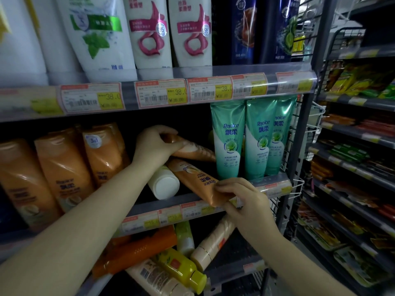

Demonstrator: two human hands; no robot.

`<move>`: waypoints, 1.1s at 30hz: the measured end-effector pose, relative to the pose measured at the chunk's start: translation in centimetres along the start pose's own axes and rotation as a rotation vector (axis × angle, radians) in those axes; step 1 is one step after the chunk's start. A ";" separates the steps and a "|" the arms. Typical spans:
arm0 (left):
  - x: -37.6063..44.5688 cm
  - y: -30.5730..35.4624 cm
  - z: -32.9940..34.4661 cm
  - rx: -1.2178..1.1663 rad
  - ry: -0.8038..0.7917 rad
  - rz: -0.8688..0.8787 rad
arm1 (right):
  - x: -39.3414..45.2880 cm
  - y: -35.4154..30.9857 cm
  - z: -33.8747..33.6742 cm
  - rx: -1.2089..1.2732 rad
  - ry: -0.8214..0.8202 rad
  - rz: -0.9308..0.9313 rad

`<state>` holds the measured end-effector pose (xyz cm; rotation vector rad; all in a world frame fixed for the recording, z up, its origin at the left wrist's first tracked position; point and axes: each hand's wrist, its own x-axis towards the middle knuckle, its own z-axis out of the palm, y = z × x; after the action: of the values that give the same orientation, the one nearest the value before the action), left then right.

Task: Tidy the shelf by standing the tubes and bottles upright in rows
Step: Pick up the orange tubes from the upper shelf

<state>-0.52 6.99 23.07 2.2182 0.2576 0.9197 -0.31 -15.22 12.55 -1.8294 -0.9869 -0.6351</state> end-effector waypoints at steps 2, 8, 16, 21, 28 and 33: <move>-1.4 0.7 -1.2 0.043 0.017 0.079 | 0.0 0.1 0.1 -0.007 -0.001 0.003; -6.0 1.3 -2.6 0.077 0.057 0.145 | 0.1 0.0 0.0 -0.019 0.002 -0.027; -9.9 0.7 -4.5 0.045 -0.082 0.048 | -1.2 -1.2 -0.7 -0.005 0.034 -0.116; -12.7 0.7 -5.7 0.063 -0.166 0.026 | -1.9 -2.4 -1.0 0.057 0.077 -0.236; -15.7 -1.3 -6.0 0.081 -0.127 -0.036 | -2.2 -3.6 -1.0 0.136 0.181 -0.329; -17.0 -2.2 -5.1 0.011 -0.109 -0.062 | -2.0 -3.9 -1.3 0.300 0.241 -0.071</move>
<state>-16.17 4.11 14.88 2.2490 0.2793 0.7629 -4.70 -16.11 13.50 -1.4251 -0.9322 -0.6923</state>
